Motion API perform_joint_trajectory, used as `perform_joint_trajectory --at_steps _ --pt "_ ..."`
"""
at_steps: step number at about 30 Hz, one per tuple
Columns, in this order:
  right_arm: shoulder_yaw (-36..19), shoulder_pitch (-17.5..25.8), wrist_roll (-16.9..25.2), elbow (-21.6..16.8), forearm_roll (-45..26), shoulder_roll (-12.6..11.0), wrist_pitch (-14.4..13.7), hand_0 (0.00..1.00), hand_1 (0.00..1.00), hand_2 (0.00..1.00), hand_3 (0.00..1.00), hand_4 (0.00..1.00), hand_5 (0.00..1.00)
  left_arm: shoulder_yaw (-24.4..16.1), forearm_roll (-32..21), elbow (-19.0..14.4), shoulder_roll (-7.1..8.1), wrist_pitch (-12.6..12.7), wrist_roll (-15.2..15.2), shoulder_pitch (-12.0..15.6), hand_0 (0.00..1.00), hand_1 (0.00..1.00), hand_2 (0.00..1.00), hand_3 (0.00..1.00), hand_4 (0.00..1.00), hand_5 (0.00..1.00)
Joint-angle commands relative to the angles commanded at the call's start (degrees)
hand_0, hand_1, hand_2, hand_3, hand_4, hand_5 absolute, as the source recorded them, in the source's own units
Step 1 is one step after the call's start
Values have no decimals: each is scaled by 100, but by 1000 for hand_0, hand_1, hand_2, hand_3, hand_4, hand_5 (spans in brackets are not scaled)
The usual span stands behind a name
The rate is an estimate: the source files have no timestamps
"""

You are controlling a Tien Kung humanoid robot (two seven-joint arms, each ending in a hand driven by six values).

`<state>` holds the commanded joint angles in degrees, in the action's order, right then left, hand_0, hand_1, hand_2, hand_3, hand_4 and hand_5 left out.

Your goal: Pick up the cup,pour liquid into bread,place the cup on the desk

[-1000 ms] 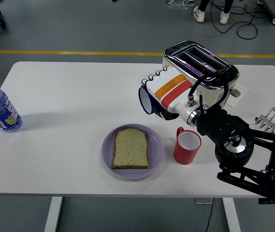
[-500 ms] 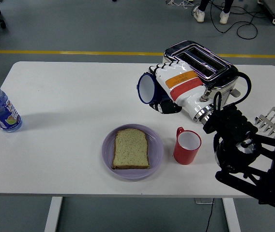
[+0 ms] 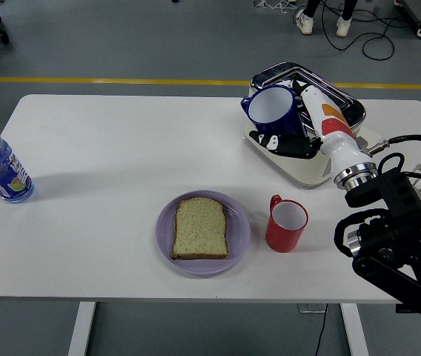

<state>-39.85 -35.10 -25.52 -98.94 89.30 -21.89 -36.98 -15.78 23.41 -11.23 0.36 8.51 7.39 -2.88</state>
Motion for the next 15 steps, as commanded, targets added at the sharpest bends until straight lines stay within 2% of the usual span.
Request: perform_joint_trajectory --at_steps 6,9,15 --pt "-585 413 922 -206 -1410 -29 0 438 465 589 553 705 2 24 -1 3 -1 -1 0 18 633 639 651 504 239 859" --pt "-805 508 1213 -187 -2034 -58 0 442 465 588 552 702 2 36 6 2 -2 -1 -2 20 633 638 651 503 237 858" --pt "-1299 759 1758 -134 -2453 -120 0 441 461 588 552 696 2 37 8 1 -7 0 -4 21 632 637 650 503 236 854"
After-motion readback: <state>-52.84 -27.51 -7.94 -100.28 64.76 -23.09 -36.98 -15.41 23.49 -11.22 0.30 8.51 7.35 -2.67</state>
